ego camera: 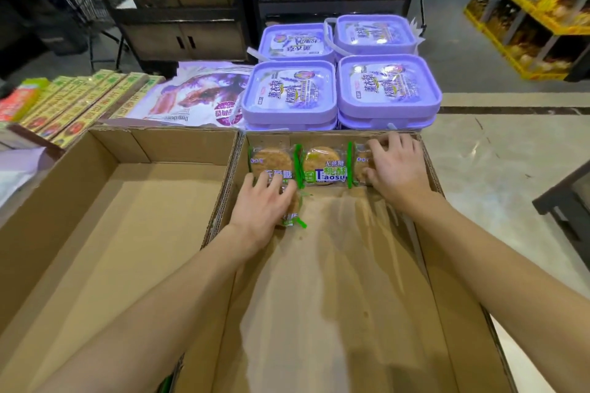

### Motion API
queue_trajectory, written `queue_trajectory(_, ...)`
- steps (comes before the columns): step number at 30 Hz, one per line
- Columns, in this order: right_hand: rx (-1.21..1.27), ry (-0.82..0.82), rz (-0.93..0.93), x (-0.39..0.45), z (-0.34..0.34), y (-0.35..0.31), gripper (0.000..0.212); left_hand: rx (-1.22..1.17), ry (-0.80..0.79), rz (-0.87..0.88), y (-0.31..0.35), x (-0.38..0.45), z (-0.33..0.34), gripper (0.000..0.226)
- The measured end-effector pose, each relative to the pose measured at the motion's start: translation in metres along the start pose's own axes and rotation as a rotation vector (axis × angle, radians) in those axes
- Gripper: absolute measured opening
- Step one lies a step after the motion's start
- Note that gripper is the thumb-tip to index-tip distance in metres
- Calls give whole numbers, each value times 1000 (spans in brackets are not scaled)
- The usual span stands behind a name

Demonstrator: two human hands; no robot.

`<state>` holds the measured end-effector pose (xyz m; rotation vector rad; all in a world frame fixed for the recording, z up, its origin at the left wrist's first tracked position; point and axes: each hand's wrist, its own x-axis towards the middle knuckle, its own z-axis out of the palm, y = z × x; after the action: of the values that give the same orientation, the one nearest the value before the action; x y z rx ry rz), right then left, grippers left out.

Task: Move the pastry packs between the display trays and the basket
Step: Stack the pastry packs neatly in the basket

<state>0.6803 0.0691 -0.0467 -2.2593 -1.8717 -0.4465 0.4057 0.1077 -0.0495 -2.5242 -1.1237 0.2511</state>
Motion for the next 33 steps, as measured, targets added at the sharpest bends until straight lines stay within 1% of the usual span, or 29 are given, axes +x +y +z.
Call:
queue_trajectory(2, 76, 96, -12, -9, -2, 1, 43, 3, 2, -30, -1, 8, 2, 75)
queue_trajectory(5, 112, 171, -28, -23, -8, 2, 39, 17, -15, -108, -5, 21, 5, 86)
queue_trajectory(7, 98, 178, -34, -32, -11, 4, 39, 9, -30, -161, -6, 27, 6, 88)
queue_trajectory(9, 68, 178, -40, -41, -12, 6, 37, -19, -22, -212, -4, 31, 7, 83)
queue_trajectory(12, 52, 165, -38, -53, -14, 7, 39, -60, 8, -260, 1, 33, 9, 81)
queue_trajectory(15, 75, 139, -18, -63, -24, 1, 37, -73, 11, -271, 2, 27, 6, 84)
queue_trajectory(18, 117, 102, -5, -77, -44, -8, 43, -81, 29, -245, 6, 15, -7, 84)
queue_trajectory(20, 116, 76, 1, -92, -63, -14, 47, -130, 82, -196, 13, 5, -13, 83)
queue_trajectory(21, 102, 70, 13, -100, -73, -18, 49, -163, 129, -152, 18, -1, -17, 86)
queue_trajectory(23, 51, 65, 57, -121, -96, -23, 51, -262, 249, -17, 30, -12, -29, 89)
queue_trajectory(25, 1, 57, 125, -147, -122, -28, 52, -392, 408, 115, 42, -25, -45, 82)
queue_trajectory(27, -20, 37, 227, -183, -149, -36, 52, -503, 499, 234, 54, -46, -68, 70)
queue_trajectory(30, -44, 20, 429, -257, -186, -57, 52, -648, 529, 399, 74, -91, -101, 62)
queue_trajectory(33, -78, 15, 639, -354, -219, -81, 56, -798, 548, 533, 107, -152, -126, 50)
